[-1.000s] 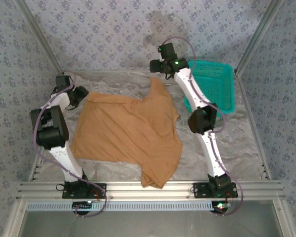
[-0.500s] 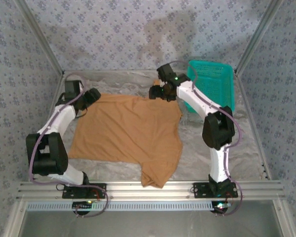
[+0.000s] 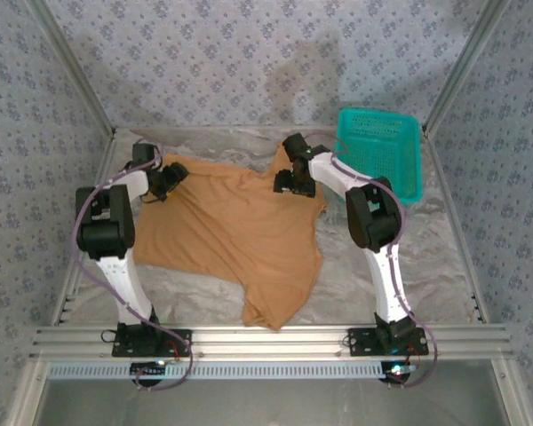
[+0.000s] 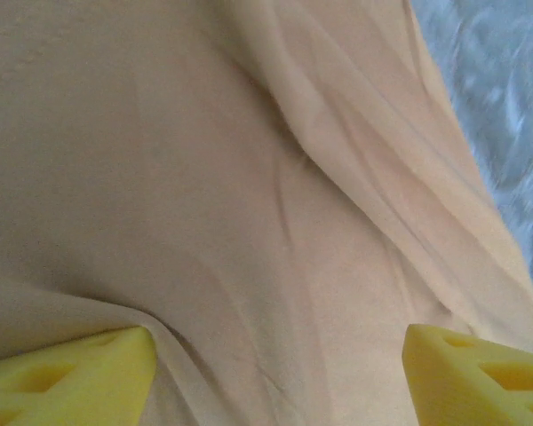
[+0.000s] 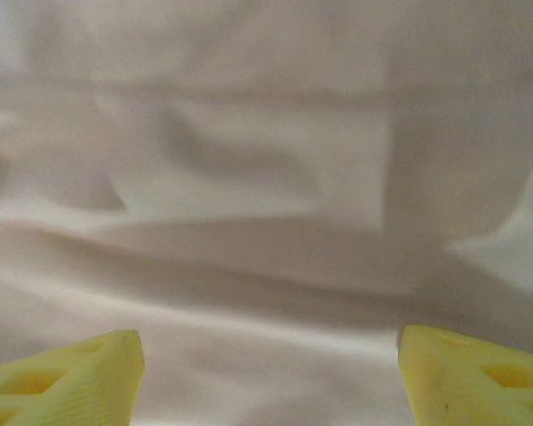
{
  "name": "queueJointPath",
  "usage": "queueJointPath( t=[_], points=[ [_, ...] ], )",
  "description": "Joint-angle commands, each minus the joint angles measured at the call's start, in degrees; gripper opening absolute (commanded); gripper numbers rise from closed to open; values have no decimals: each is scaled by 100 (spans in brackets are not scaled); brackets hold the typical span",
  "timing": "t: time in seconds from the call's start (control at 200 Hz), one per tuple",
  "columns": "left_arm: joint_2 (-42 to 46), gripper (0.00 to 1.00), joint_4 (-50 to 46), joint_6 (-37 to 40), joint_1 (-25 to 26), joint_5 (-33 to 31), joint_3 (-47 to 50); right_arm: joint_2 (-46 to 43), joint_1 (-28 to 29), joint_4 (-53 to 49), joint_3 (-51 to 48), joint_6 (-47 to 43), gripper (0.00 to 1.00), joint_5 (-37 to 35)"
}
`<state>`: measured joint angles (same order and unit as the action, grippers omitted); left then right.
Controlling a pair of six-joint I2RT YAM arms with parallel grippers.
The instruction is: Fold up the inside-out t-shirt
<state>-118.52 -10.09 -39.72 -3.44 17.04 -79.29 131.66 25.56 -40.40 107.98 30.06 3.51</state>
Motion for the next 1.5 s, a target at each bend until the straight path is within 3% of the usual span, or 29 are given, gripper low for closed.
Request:
queueJointPath(
  t=[0.0, 0.255, 0.4, 0.51, 0.645, 0.69, 0.845, 0.929, 1.049, 1.134, 1.274, 1.379, 1.499],
  points=[
    [-752, 75, -395, -60, -112, -46, -726, 960, -158, -227, 596, 155, 77, 32],
    [-1352, 78, -373, -149, -492, -62, -1506, 2916, -414, -964, 4304, 158, 74, 259],
    [-374, 78, -97, 373, -474, -412, -804, 2581, -447, -705, 4532, 155, 73, 575],
    [927, 84, 15, 606, -294, -1025, 178, 1534, -297, -760, 3663, -122, 70, 630],
    [2796, 96, 422, 591, -4, -1137, 1872, -381, 9, -354, 1245, -439, 57, 403],
    [3355, 96, 425, 536, 40, -1042, 2341, -980, 158, -181, 321, -513, 54, 430],
    [4567, 90, 99, 308, 155, -112, 3404, -2671, 1050, 148, -2304, -454, 24, 447],
    [4914, 85, -110, 410, 364, -14, 3762, -3180, 1751, 364, -3236, -239, 20, 321],
    [5335, 67, -125, 494, 637, -103, 4331, -3318, 2644, 495, -3668, -166, 24, 113],
    [5539, 50, -138, 347, 785, 82, 4638, -3166, 2897, 437, -3713, -65, 29, -151],
    [5967, 38, -214, -13, 1714, 106, 5037, -2947, 2509, 499, -3916, 322, 28, -422],
    [6376, 36, -446, -406, 2649, -199, 5210, -2753, 2016, 990, -4087, 401, 28, -331],
    [6848, 34, -550, -927, 3495, -379, 5504, -2439, 1687, 920, -3645, 414, 28, -324]
  ],
)
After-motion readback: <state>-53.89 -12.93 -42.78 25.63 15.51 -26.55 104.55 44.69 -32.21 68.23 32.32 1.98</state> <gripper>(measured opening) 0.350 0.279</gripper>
